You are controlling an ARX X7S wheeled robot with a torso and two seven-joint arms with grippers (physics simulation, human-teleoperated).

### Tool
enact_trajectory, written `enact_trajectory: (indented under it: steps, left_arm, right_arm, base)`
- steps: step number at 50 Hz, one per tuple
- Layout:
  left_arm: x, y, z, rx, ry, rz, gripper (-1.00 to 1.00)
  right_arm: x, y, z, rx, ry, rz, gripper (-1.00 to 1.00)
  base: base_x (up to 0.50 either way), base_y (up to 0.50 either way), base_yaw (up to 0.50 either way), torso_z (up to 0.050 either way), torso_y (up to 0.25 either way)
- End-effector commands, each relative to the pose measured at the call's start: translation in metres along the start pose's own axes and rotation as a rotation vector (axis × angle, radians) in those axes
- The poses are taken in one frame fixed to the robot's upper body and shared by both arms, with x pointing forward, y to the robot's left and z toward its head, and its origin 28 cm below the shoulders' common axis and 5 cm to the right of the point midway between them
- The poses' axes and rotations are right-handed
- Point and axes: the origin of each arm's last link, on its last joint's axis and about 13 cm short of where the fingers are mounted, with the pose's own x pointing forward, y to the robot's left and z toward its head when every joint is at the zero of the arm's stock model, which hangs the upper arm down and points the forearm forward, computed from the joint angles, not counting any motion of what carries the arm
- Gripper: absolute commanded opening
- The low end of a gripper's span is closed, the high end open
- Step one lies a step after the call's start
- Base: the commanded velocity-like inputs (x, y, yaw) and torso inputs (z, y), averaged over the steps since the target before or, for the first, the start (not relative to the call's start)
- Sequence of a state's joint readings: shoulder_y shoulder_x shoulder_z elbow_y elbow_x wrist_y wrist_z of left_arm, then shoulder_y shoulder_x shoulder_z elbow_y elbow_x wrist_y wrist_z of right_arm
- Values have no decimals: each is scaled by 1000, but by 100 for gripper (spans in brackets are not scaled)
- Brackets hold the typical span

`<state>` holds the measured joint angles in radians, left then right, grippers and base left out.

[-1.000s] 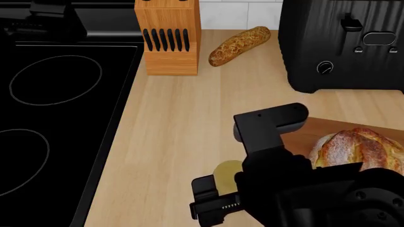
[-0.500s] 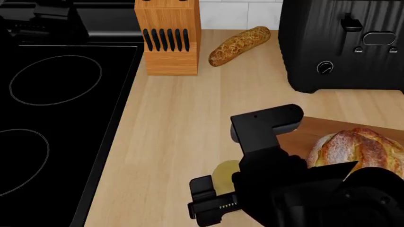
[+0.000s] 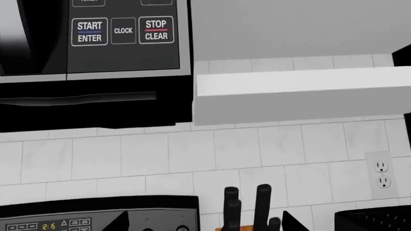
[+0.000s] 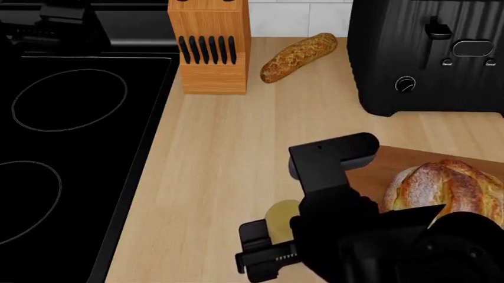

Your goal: Pick up the wedge of cheese and place it on the slice of bread to prepare a simple cheese on bread dish.

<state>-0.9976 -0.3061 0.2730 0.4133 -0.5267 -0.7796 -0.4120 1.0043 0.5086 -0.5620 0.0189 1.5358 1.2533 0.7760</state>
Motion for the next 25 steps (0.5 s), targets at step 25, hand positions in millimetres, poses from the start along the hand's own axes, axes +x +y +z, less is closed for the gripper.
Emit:
enact_trajectory:
  steps: [25]
  left_arm:
    - [0, 0, 1, -2, -5, 1, 100]
  right_arm:
    - [-51, 8, 25, -66, -146, -31, -100]
  base:
    - [0, 0, 0, 0, 0]
